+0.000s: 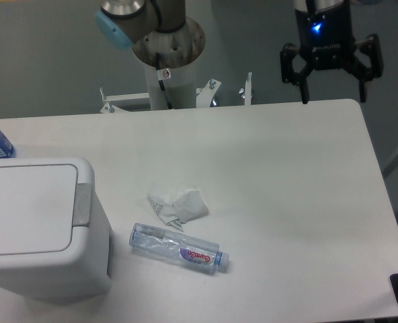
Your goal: Open the trash can
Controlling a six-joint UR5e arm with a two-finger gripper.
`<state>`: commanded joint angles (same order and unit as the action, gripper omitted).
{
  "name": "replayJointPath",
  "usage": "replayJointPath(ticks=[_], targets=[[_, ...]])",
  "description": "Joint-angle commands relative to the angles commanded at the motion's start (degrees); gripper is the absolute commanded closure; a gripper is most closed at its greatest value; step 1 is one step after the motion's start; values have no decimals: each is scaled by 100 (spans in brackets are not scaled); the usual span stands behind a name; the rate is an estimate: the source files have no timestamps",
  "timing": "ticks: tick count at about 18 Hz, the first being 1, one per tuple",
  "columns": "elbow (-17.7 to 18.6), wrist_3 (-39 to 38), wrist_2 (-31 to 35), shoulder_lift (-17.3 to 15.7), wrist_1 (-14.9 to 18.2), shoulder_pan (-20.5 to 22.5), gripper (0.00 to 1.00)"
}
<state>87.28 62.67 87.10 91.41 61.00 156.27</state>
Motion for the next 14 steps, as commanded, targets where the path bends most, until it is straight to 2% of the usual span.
replayJointPath(ticks=[6, 12, 14], targets=[[-26, -456, -105, 18, 0, -17, 0], [-18, -483, -114, 9, 0, -9, 0], [0, -763, -123, 0, 9, -18, 0]])
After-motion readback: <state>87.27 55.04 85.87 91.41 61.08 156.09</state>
